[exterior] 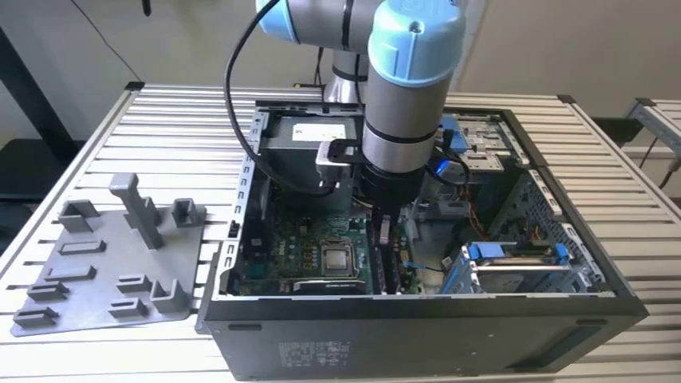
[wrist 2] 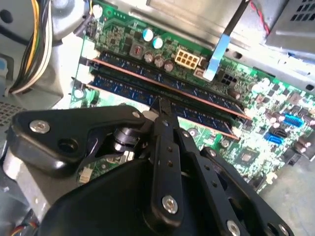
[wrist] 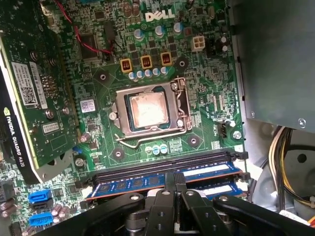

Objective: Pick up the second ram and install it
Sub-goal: 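Press down the second ram until it locks into place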

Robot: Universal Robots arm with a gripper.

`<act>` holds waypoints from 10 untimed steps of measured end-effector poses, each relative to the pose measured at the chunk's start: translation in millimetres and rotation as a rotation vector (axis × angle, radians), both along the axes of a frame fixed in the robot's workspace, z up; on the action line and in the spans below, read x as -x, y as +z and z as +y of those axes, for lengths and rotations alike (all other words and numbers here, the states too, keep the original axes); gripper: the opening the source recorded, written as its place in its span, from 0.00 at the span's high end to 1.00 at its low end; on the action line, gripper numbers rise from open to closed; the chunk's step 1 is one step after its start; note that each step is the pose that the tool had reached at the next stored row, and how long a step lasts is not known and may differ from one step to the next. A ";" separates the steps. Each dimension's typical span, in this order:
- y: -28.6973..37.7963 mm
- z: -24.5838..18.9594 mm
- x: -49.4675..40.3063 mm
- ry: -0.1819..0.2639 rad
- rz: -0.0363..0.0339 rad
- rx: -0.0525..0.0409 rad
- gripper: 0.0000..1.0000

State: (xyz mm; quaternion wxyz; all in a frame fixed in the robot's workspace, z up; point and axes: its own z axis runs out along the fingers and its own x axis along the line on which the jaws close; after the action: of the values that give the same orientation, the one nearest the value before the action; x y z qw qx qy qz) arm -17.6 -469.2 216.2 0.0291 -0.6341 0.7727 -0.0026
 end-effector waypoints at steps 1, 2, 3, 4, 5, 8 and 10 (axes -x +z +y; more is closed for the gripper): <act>0.9 -0.3 0.2 0.000 0.0007 0.0000 0.89; 3.4 0.0 0.0 0.000 0.0000 -0.0022 0.89; 5.9 0.4 0.0 0.000 -0.0016 -0.0081 0.89; 10.1 0.4 -0.1 0.000 -0.0015 -0.0078 0.89; 15.2 0.2 -0.1 0.000 -0.0011 -0.0065 0.89; 29.1 0.1 0.0 0.000 -0.0010 -0.0061 0.89; 38.1 0.1 0.0 0.000 -0.0010 -0.0060 0.89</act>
State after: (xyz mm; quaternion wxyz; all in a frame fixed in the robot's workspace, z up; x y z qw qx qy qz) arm -17.6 -469.1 254.3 0.0313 -0.6340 0.7727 -0.0006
